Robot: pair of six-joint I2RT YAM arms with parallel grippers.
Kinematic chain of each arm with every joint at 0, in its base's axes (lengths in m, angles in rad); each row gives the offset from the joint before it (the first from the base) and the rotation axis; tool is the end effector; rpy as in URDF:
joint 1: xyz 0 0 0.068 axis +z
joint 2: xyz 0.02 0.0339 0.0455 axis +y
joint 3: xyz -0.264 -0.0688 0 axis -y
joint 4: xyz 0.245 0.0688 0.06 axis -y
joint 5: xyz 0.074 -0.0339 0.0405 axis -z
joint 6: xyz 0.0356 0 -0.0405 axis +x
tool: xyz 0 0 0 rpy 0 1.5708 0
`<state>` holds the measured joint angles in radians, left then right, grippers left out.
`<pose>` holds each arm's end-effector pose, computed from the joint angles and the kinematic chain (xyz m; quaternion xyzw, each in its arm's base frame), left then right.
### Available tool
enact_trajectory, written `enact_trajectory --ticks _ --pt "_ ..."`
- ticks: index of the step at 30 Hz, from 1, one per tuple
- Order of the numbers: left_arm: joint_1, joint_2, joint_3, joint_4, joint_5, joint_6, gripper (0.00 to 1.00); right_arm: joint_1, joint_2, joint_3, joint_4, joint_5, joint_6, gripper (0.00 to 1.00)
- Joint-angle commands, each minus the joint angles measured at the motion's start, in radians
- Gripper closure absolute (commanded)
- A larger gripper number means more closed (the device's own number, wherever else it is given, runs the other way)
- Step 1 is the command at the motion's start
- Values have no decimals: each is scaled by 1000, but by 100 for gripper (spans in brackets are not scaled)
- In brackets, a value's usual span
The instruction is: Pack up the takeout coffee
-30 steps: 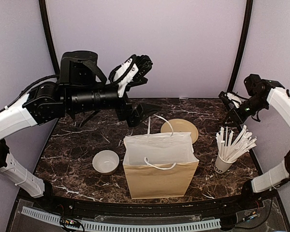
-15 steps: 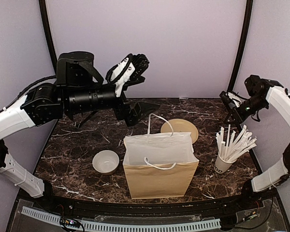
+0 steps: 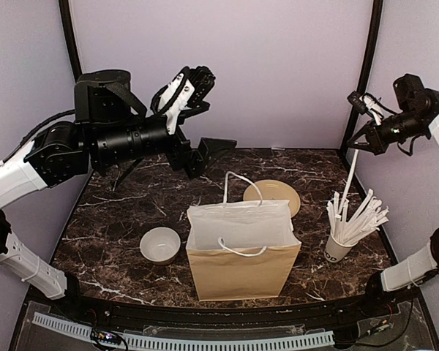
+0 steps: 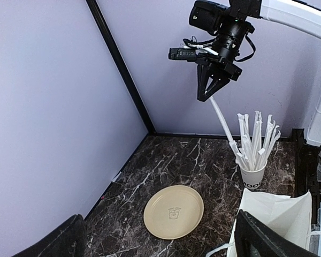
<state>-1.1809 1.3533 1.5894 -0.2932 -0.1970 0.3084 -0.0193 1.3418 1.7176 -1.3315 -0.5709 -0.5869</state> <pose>0.1189 -0.2711 0.4807 0.4407 0.5778 -0.2239 0.6495 0.2263 0.0149 0.4314 -0.3379 0.8541 0.1694 0.3573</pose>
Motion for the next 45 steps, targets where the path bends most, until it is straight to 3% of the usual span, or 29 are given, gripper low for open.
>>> enact_trajectory --ticks 1,13,18,24,33,39,45 --pt "7 -38 38 47 -69 8 1 -2 -14 120 -51 -21 -9 100" --pt "18 -72 3 125 -192 11 1 -2 17 425 -86 13 -39 100" --pt "35 -88 -54 177 -317 27 1 -2 43 554 -49 -184 -5 100" --pt "85 -117 -100 164 -376 -34 1 11 -36 479 105 -524 68 100" --pt "114 -157 -147 154 -395 -66 1 125 -6 485 253 -774 226 100" --pt "118 -184 -171 149 -398 -81 1 210 -10 413 284 -766 233 100" --pt "119 -205 -201 158 -410 -73 1 363 -33 315 257 -605 169 100"
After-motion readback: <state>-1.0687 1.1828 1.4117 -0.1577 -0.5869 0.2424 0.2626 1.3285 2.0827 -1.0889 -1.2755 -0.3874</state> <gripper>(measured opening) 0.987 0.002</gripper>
